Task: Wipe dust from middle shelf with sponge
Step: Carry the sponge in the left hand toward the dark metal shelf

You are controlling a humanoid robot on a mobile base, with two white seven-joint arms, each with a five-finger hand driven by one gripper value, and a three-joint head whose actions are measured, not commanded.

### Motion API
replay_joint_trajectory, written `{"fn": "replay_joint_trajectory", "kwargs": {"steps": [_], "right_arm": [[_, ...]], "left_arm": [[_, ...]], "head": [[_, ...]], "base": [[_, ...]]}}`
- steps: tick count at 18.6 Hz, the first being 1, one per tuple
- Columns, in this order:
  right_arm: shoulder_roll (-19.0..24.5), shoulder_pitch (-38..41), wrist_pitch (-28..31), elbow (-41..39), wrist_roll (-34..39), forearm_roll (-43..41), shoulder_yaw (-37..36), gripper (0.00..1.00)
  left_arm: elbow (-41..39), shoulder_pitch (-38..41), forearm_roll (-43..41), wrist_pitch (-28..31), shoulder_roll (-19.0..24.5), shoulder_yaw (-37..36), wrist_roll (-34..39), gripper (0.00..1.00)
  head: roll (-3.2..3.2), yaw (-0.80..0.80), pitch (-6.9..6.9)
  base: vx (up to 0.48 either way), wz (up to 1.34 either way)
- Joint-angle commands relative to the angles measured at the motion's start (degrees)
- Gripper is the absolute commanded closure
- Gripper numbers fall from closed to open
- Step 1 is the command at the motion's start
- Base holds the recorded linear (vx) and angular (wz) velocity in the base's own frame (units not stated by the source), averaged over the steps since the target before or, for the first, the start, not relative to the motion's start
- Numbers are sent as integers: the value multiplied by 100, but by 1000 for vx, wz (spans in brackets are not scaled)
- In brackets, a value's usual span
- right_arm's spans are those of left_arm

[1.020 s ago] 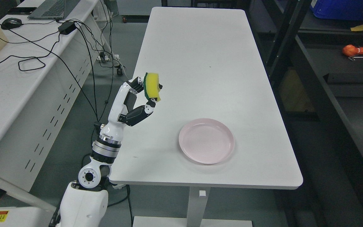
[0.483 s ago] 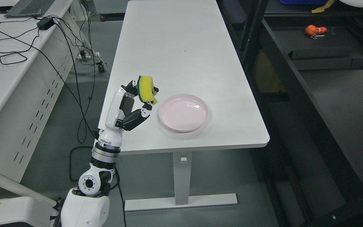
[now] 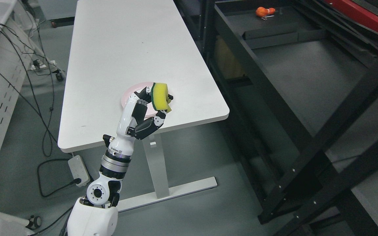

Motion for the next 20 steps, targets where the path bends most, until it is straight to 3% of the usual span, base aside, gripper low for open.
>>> {"fn": "replay_joint_trajectory", "kwargs": {"steps": [1,9,13,17,20], "right_arm": [[-100,-2,-4,-100,3,0,0,0],[-100,-2,-4,-100,3,0,0,0],[-100,-2,-4,-100,3,0,0,0],[-100,-2,-4,-100,3,0,0,0],[-100,-2,-4,-100,3,0,0,0]], "left_arm": [[-53,52,6,19,92,-258,1,100],[-185,79,-529,19,92,-767,-51,100],[-185,-369,-1170,10,92,-1635,-42,100],[-158,-1220,-2364,28,92,-2559,-173,100],[-176,-1871,-3621,19,92,-2614,-499,100]], "head": [[0,0,0],[0,0,0],[0,0,0],[0,0,0],[0,0,0]], "base": [[-221,-501],[-237,-582],[-208,-758],[-163,-878],[-72,-853]]}}
